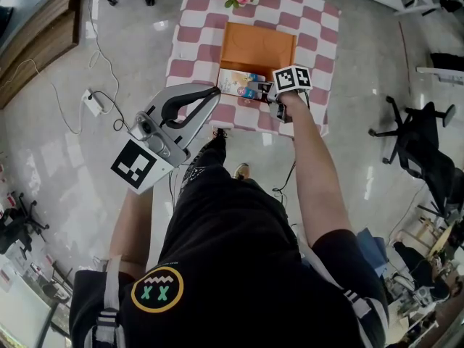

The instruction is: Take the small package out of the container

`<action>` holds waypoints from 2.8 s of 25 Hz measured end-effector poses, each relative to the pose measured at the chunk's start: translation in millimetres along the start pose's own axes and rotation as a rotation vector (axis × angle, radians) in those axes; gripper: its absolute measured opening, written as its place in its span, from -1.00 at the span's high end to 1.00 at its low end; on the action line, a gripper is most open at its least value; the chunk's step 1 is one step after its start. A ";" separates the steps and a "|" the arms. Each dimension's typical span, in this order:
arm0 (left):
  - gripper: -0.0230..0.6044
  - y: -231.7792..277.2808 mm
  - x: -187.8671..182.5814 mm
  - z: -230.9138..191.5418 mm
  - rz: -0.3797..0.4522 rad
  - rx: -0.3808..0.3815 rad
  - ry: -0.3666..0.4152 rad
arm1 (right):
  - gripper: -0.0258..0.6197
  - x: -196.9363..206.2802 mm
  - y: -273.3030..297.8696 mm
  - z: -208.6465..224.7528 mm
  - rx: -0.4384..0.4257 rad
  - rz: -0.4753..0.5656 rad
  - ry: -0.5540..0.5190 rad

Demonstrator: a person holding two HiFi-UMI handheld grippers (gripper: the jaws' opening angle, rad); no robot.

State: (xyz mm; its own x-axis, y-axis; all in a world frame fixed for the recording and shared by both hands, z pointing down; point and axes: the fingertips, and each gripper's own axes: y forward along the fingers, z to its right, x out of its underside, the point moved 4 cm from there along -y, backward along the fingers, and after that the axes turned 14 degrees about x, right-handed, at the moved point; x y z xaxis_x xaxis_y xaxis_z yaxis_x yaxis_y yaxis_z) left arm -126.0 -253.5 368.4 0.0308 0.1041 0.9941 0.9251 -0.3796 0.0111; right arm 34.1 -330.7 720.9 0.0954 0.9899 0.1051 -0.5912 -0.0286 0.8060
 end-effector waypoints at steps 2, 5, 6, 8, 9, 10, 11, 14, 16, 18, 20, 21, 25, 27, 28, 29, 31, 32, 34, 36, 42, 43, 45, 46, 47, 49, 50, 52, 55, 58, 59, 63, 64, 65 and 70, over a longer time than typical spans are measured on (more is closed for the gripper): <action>0.86 0.7 0.3 1.3 -0.003 0.000 -0.001 | 0.83 0.4 -2.6 3.7 0.011 0.020 0.001; 0.87 1.0 0.8 2.9 -0.006 0.000 -0.001 | 0.84 1.7 -5.9 1.0 -0.012 0.041 -0.002; 0.86 1.1 0.7 3.4 -0.006 0.002 0.001 | 0.85 1.4 -6.6 -0.8 -0.016 0.045 -0.009; 0.86 2.0 0.1 5.0 -0.005 0.006 0.005 | 0.85 0.4 -8.5 -4.3 -0.019 0.055 -0.023; 0.87 2.8 -0.6 6.0 -0.004 0.009 0.007 | 0.85 -0.2 -10.2 -5.8 -0.022 0.062 -0.028; 0.86 3.7 -1.5 7.3 -0.003 0.011 0.007 | 0.85 -0.7 -12.8 -7.2 -0.025 0.071 -0.033; 0.86 4.5 -2.3 8.6 -0.002 0.013 0.008 | 0.85 -1.2 -16.1 -8.4 -0.029 0.082 -0.037; 0.87 5.7 -4.2 11.4 -0.001 0.017 0.010 | 0.86 -1.7 -29.3 -10.9 -0.033 0.114 -0.059; 0.87 6.7 -5.4 13.6 0.001 0.021 0.013 | 0.86 -1.8 -40.2 -11.6 -0.031 0.140 -0.075; 0.87 8.4 -7.1 16.3 0.005 0.027 0.019 | 0.86 -2.2 -52.3 -12.3 -0.028 0.170 -0.087; 0.87 10.4 -8.5 19.7 0.010 0.034 0.025 | 0.86 -2.6 -64.8 -14.4 -0.027 0.205 -0.100; 0.87 11.1 -9.1 21.5 0.011 0.036 0.028 | 0.86 -2.6 -71.2 -16.0 -0.028 0.224 -0.109; 0.87 13.1 -13.6 28.4 0.018 0.043 0.043 | 0.86 -1.0 -100.3 -27.2 -0.032 0.302 -0.151; 0.87 13.9 -18.4 33.5 0.026 0.044 0.050 | 0.86 1.9 -118.4 -34.3 -0.031 0.345 -0.172; 0.87 14.0 -20.5 36.8 0.027 0.044 0.054 | 0.86 3.7 -128.1 -38.3 -0.029 0.369 -0.183; 0.87 13.8 -22.0 40.4 0.028 0.044 0.062 | 0.86 5.7 -138.1 -43.0 -0.030 0.396 -0.197; 0.87 11.6 -21.5 47.4 0.025 0.046 0.090 | 0.86 10.3 -159.0 -54.8 -0.032 0.455 -0.241; 0.86 9.7 -20.6 50.9 0.025 0.050 0.109 | 0.86 13.7 -169.8 -60.2 -0.029 0.482 -0.265; 0.87 8.0 -23.5 59.9 0.032 0.054 0.129 | 0.86 22.2 -192.5 -70.8 -0.026 0.531 -0.304; 0.87 8.0 -29.8 71.2 0.036 0.051 0.139 | 0.86 31.3 -216.2 -82.7 -0.031 0.584 -0.336; 0.87 7.2 -48.7 122.2 0.045 0.037 0.166 | 0.86 73.9 -288.6 -122.0 -0.051 0.752 -0.436; 0.87 6.8 -50.4 131.4 0.043 0.033 0.177 | 0.86 83.0 -300.3 -128.3 -0.057 0.781 -0.454; 0.87 7.4 -55.7 152.7 0.048 0.027 0.186 | 0.86 103.9 -323.2 -139.6 -0.068 0.834 -0.488; 0.87 8.7 -59.5 164.6 0.055 0.025 0.182 | 0.86 115.5 -334.6 -144.5 -0.074 0.858 -0.503; 0.87 9.0 -61.3 175.4 0.056 0.023 0.185 | 0.86 127.3 -346.1 -149.4 -0.079 0.882 -0.517; 0.87 6.4 -60.2 195.1 0.042 0.022 0.208 | 0.85 151.8 -367.6 -158.4 -0.089 0.927 -0.542; 0.87 5.4 -60.7 205.8 0.036 0.021 0.218 | 0.86 164.3 -377.2 -162.1 -0.092 0.948 -0.554; 0.86 3.9 -63.3 228.2 0.029 0.018 0.227 | 0.86 189.7 -394.2 -167.4 -0.093 0.986 -0.576; 0.87 0.4 -65.0 259.7 0.023 0.013 0.227 | 0.86 226.2 -415.9 -173.8 -0.078 1.047 -0.627; 0.87 -3.4 -65.2 283.9 0.011 0.013 0.233 | 0.86 254.2 -434.0 -177.7 -0.058 1.118 -0.669; 0.86 -4.1 -66.0 290.4 0.011 0.015 0.236 | 0.85 261.7 -439.4 -178.4 -0.050 1.142 -0.678; 0.87 -8.7 -67.9 306.0 0.012 0.024 0.240 | 0.85 286.6 -452.4 -184.3 0.007 1.217 -0.722; 0.87 -10.8 -68.0 307.9 0.011 0.024 0.241 | 0.85 292.3 -453.5 -187.1 0.022 1.231 -0.737; 0.87 -12.9 -68.1 309.1 0.011 0.024 0.242 | 0.85 297.4 -454.1 -190.0 0.036 1.243 -0.752; 0.87 -22.9 -73.5 308.1 0.025 0.030 0.232 | 0.85 312.1 -451.0 -207.1 0.108 1.297 -0.814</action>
State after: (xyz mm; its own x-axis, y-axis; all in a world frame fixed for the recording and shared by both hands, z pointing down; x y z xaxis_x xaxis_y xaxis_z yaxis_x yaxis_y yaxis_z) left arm -32.8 30.7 261.8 -0.0305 -0.1206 0.9922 0.9362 -0.3513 -0.0139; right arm 164.7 19.9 269.6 -0.0032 -0.0646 0.9979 -0.5551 -0.8299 -0.0555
